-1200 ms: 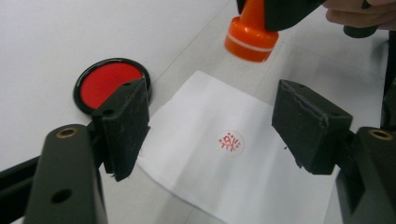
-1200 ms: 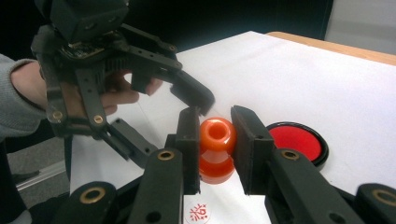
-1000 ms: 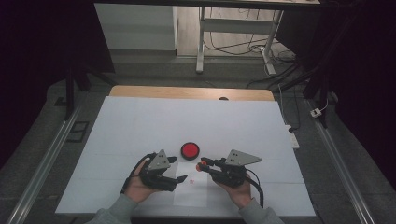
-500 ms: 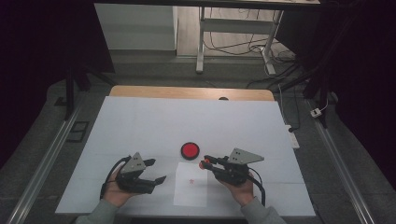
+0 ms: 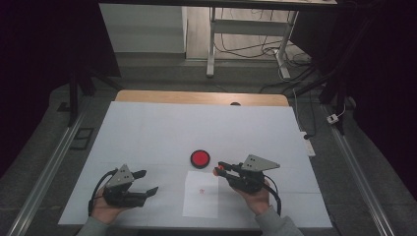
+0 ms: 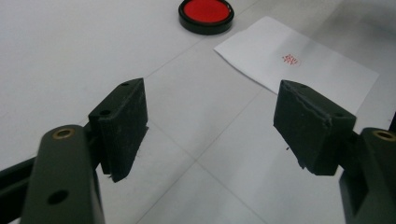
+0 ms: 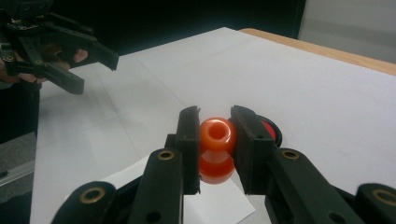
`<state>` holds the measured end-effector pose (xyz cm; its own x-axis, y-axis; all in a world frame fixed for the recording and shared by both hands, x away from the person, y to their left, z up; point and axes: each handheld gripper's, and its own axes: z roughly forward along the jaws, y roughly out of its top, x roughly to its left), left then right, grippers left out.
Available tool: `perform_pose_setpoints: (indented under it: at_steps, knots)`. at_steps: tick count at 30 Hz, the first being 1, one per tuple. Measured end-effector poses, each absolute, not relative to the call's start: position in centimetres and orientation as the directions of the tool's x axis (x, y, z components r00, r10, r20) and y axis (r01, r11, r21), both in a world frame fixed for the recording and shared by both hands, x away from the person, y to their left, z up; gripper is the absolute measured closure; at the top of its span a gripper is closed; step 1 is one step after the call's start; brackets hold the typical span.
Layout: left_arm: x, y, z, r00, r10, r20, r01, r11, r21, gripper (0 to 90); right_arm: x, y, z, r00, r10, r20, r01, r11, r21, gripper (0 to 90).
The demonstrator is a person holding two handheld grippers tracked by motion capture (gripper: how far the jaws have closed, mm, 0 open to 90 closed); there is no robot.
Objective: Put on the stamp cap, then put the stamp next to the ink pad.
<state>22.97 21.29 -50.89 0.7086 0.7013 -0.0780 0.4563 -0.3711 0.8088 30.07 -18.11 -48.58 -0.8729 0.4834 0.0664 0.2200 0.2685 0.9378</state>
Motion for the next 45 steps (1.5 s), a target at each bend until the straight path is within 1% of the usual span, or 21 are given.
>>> perform_pose_setpoints:
  at_steps: [28, 36, 45]
  knots:
    - [23.1, 21.7, -51.1, 0.702, 0.707, -0.089, 0.468, -0.363, 0.806, 26.8, 30.5, -18.6, -48.5, -0.856, 0.514, 0.056, 0.219, 0.264, 0.939, 72.0]
    - [23.3, 21.7, -51.2, 0.702, 0.707, -0.092, 0.471, -0.363, 0.804, 26.7, 31.5, -18.6, -48.5, -0.836, 0.545, 0.058, 0.239, 0.267, 0.934, 72.1]
    - [23.3, 21.7, -51.3, 0.704, 0.704, -0.092, 0.471, -0.366, 0.802, 26.6, 32.9, -18.3, -49.1, -0.819, 0.572, 0.05, 0.269, 0.305, 0.914, 72.0]
